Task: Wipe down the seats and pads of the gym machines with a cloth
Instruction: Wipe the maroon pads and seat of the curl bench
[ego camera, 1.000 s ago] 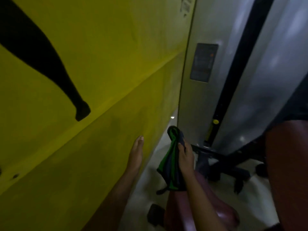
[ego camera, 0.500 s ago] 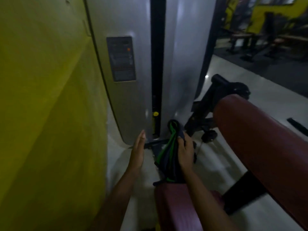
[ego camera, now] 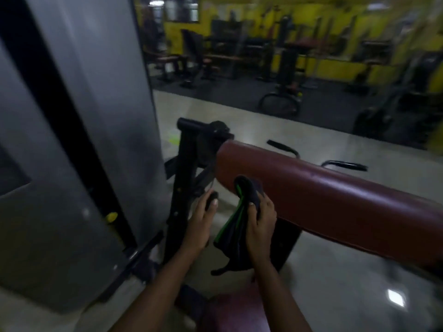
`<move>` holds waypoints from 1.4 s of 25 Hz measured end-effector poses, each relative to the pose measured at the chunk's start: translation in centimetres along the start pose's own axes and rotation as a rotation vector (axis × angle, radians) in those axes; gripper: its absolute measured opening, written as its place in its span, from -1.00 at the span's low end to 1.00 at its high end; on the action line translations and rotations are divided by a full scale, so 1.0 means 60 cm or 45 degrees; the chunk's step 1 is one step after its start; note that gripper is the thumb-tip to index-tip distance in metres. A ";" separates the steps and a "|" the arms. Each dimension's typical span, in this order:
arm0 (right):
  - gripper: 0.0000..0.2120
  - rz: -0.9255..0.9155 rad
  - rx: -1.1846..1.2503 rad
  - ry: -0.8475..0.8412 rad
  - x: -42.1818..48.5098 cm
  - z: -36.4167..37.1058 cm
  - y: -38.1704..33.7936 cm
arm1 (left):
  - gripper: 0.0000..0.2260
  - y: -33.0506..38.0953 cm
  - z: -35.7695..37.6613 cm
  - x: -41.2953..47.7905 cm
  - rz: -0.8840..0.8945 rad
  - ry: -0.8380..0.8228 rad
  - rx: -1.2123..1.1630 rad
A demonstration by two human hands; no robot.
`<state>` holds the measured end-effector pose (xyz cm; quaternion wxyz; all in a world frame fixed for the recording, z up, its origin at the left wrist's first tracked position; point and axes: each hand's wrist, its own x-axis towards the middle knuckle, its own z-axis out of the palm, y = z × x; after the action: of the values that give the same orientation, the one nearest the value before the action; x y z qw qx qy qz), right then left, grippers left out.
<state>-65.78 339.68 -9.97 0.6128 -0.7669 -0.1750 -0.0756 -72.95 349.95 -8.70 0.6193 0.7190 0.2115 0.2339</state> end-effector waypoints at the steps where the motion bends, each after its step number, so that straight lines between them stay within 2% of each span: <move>1: -0.51 0.020 -0.044 0.117 0.002 -0.001 -0.006 | -0.60 0.004 -0.001 0.020 0.059 -0.103 0.070; 4: -0.41 0.000 -0.196 0.457 0.025 -0.019 -0.021 | -0.60 0.024 0.017 0.076 0.337 -0.336 0.298; 6: -0.45 0.003 -0.376 0.730 0.072 -0.027 -0.025 | -0.58 0.041 0.038 0.123 0.541 -0.465 0.476; 7: -0.50 0.019 -0.504 0.797 0.103 -0.026 -0.023 | -0.57 0.050 0.050 0.148 0.631 -0.500 0.558; 9: -0.55 0.022 -0.796 0.716 0.154 -0.008 -0.012 | -0.55 0.064 0.072 0.188 0.749 -0.525 0.662; 11: -0.52 -0.073 -1.106 0.575 0.181 0.013 0.017 | -0.49 0.066 0.089 0.216 0.825 -0.556 0.715; 13: -0.50 -0.133 -1.269 0.573 0.194 0.000 0.057 | -0.42 0.062 0.102 0.230 0.900 -0.612 0.776; 18: -0.55 -0.119 -1.228 0.878 0.195 -0.109 0.099 | -0.41 0.069 0.149 0.253 1.124 -0.745 0.893; 20: -0.58 -0.024 -1.140 1.024 0.196 -0.134 0.105 | -0.38 0.074 0.167 0.257 1.184 -0.797 0.973; 22: -0.58 0.082 -1.034 1.210 0.194 -0.108 0.101 | -0.37 0.076 0.183 0.264 1.226 -0.812 0.974; 23: -0.54 0.097 -1.030 1.228 0.190 -0.080 0.099 | -0.39 0.076 0.192 0.269 1.227 -0.815 0.938; 25: -0.44 0.009 -1.133 1.062 0.168 -0.033 0.101 | -0.43 0.074 0.209 0.277 1.206 -0.811 0.853; 27: -0.46 -0.073 -1.202 0.966 0.165 -0.065 0.118 | -0.46 0.073 0.230 0.281 1.266 -0.813 0.872; 32: -0.53 0.088 -1.184 1.259 0.179 -0.261 0.141 | -0.40 0.096 0.321 0.258 1.399 -0.886 1.057; 35: -0.53 0.166 -1.161 1.336 0.188 -0.314 0.140 | -0.40 0.091 0.351 0.246 1.533 -0.735 1.252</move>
<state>-50.46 321.91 -9.44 0.2366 -0.8188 0.2396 -0.4649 -48.44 341.29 -4.81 0.0329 0.9297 -0.2988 0.2127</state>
